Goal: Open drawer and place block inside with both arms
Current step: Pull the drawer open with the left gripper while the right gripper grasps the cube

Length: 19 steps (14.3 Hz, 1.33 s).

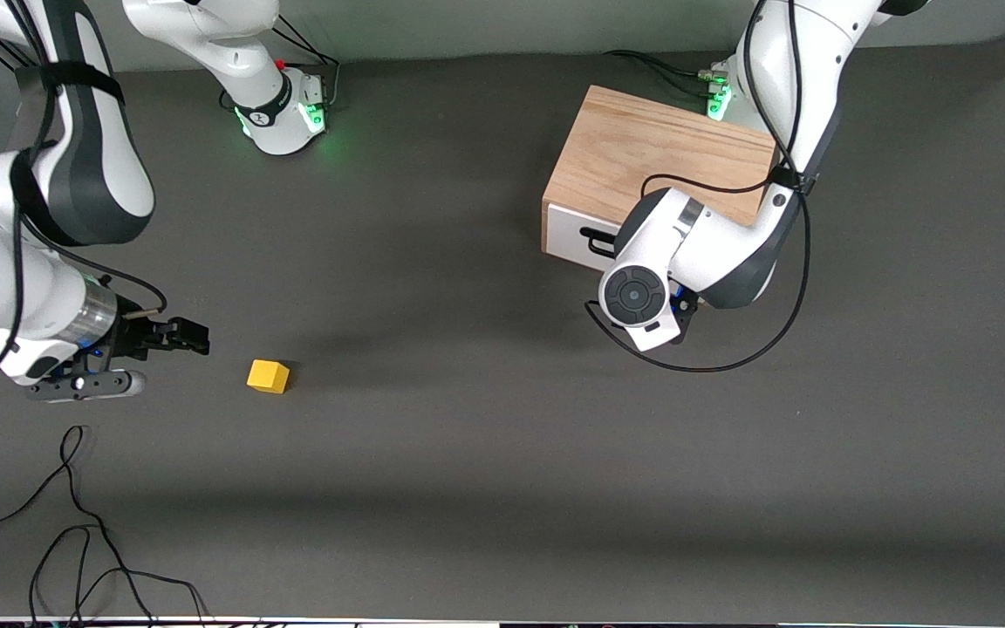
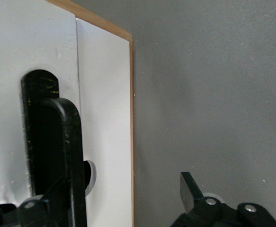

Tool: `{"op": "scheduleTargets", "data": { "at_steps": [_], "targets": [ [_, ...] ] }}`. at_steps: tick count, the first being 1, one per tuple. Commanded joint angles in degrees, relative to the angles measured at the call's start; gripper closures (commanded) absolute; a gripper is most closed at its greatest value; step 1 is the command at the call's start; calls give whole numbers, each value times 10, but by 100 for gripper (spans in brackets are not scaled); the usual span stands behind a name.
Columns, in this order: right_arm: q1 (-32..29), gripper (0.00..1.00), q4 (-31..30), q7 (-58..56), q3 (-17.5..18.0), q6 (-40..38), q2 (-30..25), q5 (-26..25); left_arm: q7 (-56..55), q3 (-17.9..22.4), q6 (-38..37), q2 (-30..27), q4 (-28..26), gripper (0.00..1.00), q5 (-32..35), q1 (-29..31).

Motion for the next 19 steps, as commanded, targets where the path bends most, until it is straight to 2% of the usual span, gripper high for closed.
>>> {"op": "scheduleTargets", "data": {
  "at_steps": [1, 7, 10, 13, 19],
  "targets": [
    [3, 0, -11, 15, -3, 40, 31, -5, -1, 1, 7, 27, 40, 0, 12, -2],
    [3, 0, -77, 24, -4, 163, 75, -5, -2, 1, 79, 49, 75, 0, 33, -2],
    [7, 0, -97, 50, -3, 247, 112, -5, -2, 2, 88, 84, 120, 0, 39, -2],
    [16, 0, -107, 52, -4, 259, 122, -5, -2, 2, 89, 105, 167, 0, 40, -2],
    [14, 0, -149, 65, -13, 322, 143, -5, -8, 8, 137, 106, 177, 0, 45, -1]
  ]
}}
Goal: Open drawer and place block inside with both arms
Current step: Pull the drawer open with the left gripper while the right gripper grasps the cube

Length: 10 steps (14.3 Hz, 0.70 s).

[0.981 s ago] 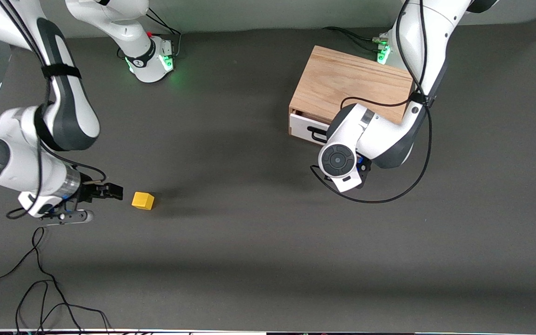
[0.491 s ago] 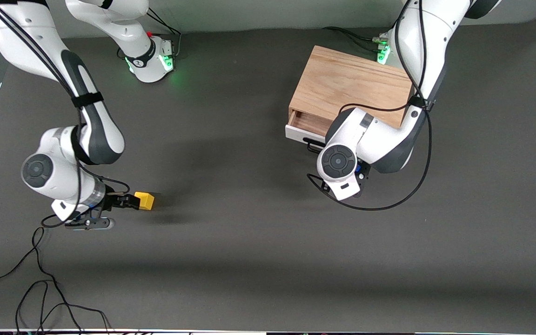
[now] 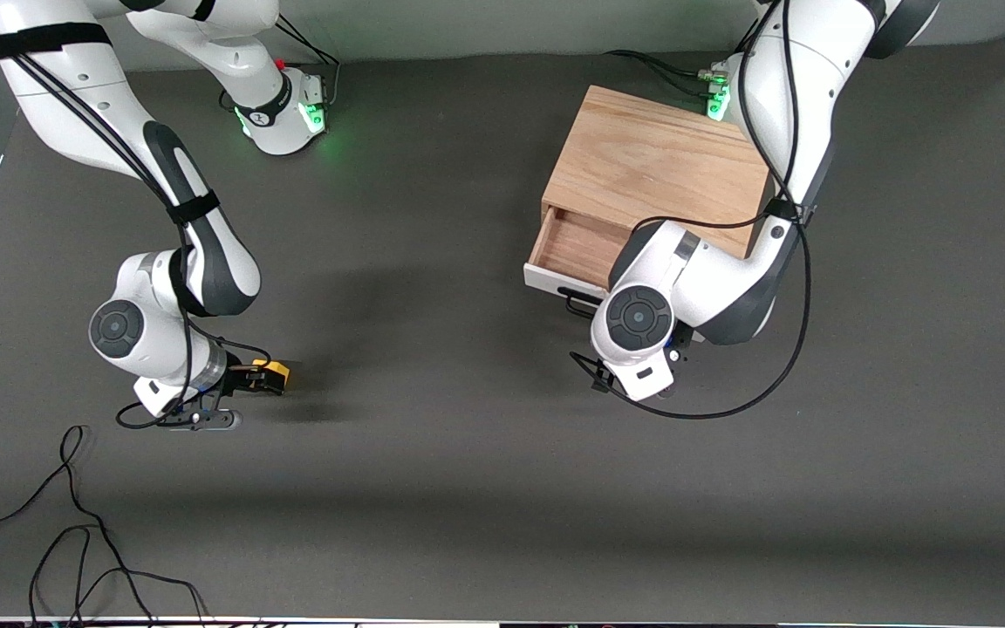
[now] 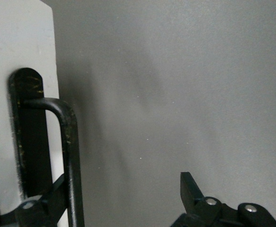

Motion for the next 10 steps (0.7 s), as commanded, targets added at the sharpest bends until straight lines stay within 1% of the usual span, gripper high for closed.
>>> {"op": "scheduleTargets", "data": {
  "at_steps": [1, 3, 8, 10],
  "targets": [
    [4, 0, -29, 18, -9, 45, 1, -5, -8, 3, 52, 22, 37, 0, 14, -3],
    [5, 0, -43, 30, -9, 70, 5, -5, -8, 10, 75, 21, 40, 0, 15, -3],
    [14, 0, -44, 49, -8, 79, 18, -5, -9, 12, 110, 22, 53, 0, 24, -3],
    [14, 0, -44, 49, -8, 79, 21, -5, -9, 12, 120, 21, 66, 0, 34, -3]
  ]
}}
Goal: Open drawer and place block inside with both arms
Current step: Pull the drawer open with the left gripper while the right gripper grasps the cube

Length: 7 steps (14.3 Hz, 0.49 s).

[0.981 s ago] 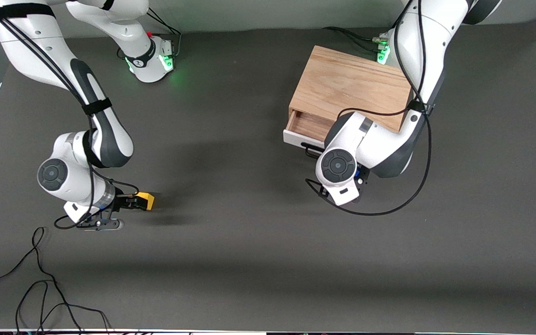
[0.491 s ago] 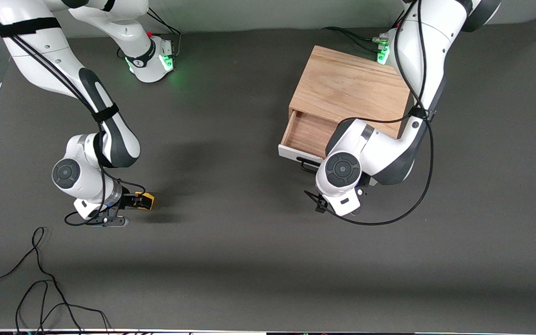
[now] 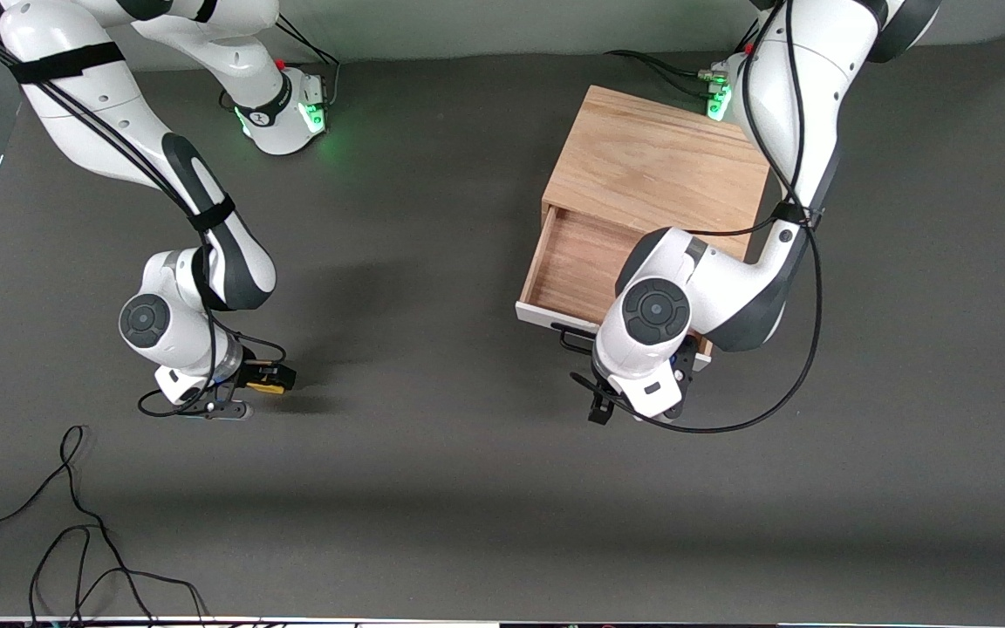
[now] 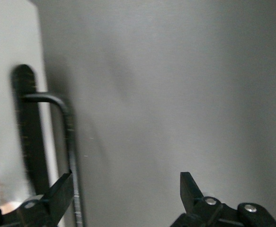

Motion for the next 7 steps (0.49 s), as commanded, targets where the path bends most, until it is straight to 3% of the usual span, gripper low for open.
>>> {"op": "scheduleTargets", "data": {
  "at_steps": [1, 4, 7],
  "targets": [
    [4, 0, -3, 16, -3, 13, 5, -5, -9, 2, 6, 13, 52, 0, 30, -4],
    [4, 0, -3, 16, -3, 17, 10, -5, 11, 13, -10, 4, 104, 0, 85, -3],
    [5, 4, -3, 16, -3, 22, 13, -5, 162, 4, -103, -39, 116, 0, 88, 29]
  ]
}}
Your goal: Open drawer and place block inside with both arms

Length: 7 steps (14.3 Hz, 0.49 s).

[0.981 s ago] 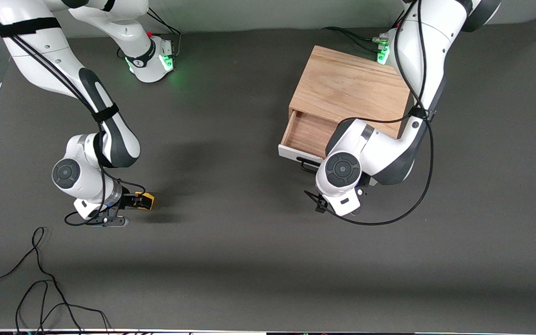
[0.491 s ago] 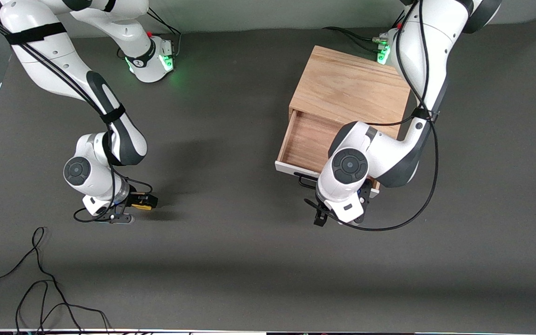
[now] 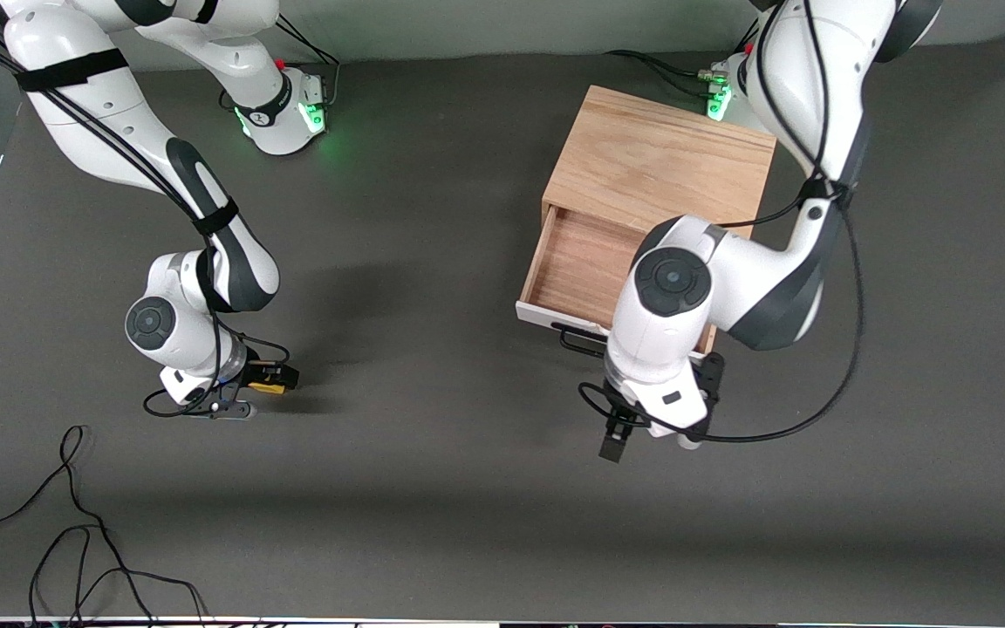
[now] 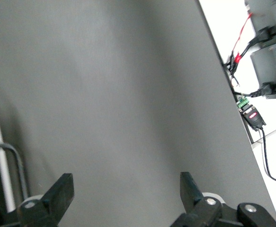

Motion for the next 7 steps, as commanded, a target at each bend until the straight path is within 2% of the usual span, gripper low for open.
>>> {"op": "scheduleTargets", "data": {
  "at_steps": [1, 3, 4, 7],
  "targets": [
    [5, 12, -2, 16, -3, 13, 3, -5, 149, -5, -95, -50, 11, 0, -18, 33],
    [6, 37, -2, 15, -3, 12, 2, -5, 244, -2, -160, -89, 7, 0, -54, 64],
    [9, 47, -2, 15, -3, 12, 0, -5, 282, -3, -192, -106, 4, 0, -63, 78],
    [12, 68, -2, 17, -3, 4, -8, -5, 419, -3, -272, -154, -15, 0, -91, 131]
  ]
}}
